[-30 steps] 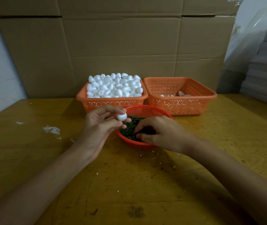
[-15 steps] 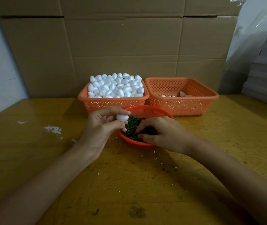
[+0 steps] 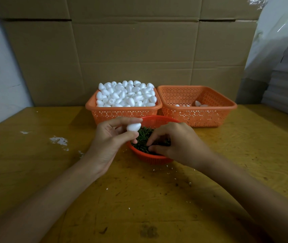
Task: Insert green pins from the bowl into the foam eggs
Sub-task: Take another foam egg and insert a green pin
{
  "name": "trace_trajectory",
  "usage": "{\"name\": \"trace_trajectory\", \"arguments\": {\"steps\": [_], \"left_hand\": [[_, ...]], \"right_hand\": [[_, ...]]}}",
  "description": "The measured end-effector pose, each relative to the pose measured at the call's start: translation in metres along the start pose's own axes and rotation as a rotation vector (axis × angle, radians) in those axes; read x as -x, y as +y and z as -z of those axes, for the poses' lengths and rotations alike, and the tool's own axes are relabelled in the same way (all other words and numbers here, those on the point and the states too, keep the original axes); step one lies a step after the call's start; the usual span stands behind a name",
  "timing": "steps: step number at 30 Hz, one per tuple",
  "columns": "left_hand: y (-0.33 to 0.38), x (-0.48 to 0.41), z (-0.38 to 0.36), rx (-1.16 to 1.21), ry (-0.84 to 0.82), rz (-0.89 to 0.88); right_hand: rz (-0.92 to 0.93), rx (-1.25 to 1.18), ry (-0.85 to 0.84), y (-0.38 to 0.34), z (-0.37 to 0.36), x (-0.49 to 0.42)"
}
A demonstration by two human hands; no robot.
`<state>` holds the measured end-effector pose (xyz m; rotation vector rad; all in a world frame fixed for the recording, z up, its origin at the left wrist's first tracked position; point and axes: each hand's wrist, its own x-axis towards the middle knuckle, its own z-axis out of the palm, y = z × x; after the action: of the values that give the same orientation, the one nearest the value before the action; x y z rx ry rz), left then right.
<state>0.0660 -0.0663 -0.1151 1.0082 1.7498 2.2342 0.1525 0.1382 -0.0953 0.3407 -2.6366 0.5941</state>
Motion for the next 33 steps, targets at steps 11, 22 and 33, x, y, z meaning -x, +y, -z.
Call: {"name": "trace_trajectory", "arguments": {"steps": [11,22,33], "left_hand": [[-0.001,0.000,0.002,0.001,-0.001,0.008],[0.003,-0.001,-0.002,0.076,-0.005,0.000],[0.003,-0.002,-0.002,0.116,-0.008,0.013]], "right_hand": [[0.047,0.124,0.115,-0.003,-0.005,0.004],[0.053,0.135,0.087,-0.009,-0.004,0.005],[0.049,0.151,0.032,-0.013,-0.004,0.004]]}}
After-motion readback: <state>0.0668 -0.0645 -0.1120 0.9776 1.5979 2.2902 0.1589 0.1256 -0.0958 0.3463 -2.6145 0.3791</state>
